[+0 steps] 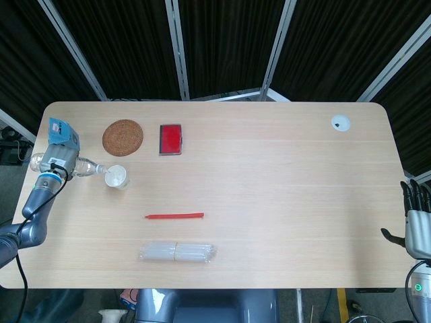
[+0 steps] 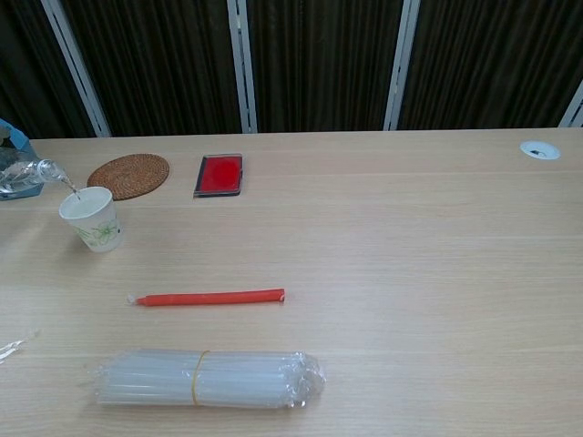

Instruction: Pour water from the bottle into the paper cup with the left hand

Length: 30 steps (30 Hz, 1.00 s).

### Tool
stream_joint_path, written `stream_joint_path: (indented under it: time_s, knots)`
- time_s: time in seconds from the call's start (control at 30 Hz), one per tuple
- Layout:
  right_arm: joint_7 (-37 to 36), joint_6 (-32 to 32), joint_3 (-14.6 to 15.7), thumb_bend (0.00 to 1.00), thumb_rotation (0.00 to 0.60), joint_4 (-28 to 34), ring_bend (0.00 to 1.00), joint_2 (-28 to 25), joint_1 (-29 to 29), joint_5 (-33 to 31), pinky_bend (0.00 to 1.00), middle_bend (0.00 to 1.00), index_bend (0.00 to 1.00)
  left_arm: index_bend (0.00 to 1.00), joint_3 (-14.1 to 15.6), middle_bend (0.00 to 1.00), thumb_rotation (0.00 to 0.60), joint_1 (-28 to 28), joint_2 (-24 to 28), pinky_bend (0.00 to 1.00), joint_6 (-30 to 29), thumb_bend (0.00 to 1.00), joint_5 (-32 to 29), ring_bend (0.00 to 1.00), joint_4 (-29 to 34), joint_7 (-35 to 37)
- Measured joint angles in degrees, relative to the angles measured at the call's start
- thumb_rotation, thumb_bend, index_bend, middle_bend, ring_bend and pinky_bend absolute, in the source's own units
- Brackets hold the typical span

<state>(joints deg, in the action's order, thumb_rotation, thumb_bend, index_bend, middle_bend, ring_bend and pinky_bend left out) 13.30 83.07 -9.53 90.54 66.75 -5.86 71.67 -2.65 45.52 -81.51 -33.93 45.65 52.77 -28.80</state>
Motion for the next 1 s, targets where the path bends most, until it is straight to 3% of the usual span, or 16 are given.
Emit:
stream_joint_path:
  time_s: [0.6,0.8,1.0]
  knots:
    - [0.5,0.08,0.18,0.0,0.6,-0.05,0.0,0.23,0.02,0.11,0.0,0.0,0.0,0.63,-7.41,0.46,0.6,-3.51,4.63,0.34,4.83,0.48,10.88,0.31,3.99,29.76]
    - [0.65,0.12,0.33,0.0,0.6,0.19,0.0,0.27,0.0,0.38,0.0,0.0,0.0,0.64,-11.79,0.46,0.6,-5.96,8.67,0.34,5.09,0.48,16.38,0.32,9.49,45.91]
    - [0.73,0.24,0.42,0.0,0.6,0.38,0.0,0.27,0.05,0.57,0.0,0.0,0.0,0.66,-14.61,0.48,0.6,-8.62,12.48,0.35,1.58,0.47,26.98,0.33,15.74,65.91]
